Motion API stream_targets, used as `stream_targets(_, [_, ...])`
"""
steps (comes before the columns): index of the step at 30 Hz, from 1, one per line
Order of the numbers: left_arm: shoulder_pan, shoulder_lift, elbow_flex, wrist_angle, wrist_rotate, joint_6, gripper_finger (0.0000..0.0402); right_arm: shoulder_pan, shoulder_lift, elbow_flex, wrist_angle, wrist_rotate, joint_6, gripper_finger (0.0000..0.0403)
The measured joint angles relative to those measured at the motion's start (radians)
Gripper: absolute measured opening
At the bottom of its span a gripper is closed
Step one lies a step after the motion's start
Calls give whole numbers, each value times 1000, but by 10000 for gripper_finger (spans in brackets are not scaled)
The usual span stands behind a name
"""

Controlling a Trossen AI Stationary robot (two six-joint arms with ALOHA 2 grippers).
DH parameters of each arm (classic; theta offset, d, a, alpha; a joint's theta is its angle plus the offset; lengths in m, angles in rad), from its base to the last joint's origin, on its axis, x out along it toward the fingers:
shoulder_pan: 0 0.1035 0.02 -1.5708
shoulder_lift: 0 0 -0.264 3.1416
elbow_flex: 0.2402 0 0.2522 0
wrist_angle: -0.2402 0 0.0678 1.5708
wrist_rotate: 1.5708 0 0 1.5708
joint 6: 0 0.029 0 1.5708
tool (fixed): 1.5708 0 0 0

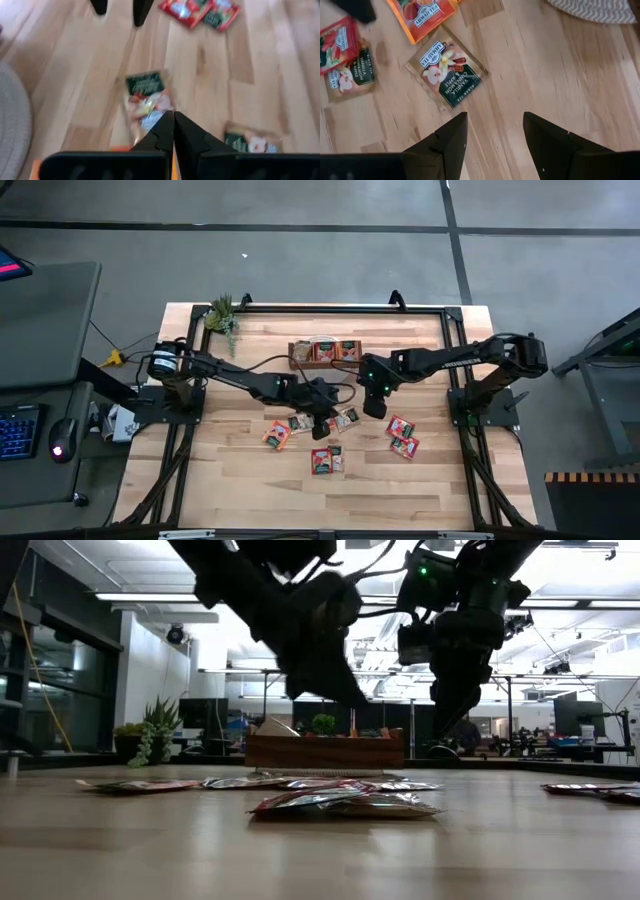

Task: Pick & Place Tea
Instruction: Put the brown tea bag in the left section of the wooden organizer

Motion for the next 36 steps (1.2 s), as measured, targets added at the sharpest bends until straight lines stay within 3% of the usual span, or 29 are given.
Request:
stream_targets(19, [-1,145,41,29,61,-194,0,-30,-1,0,42,-26,6,189])
stream_targets(24, [-8,145,41,43,27,-202,0,-56,-1,0,63,-56,22,189])
stream_targets(30, [-6,145,41,49,11,-210,0,-87,-16,-131,310,-168,163,189])
stream_targets(36, [-7,183,37,63,12,-228,0,-87,-51,-279,530,-183,306,189])
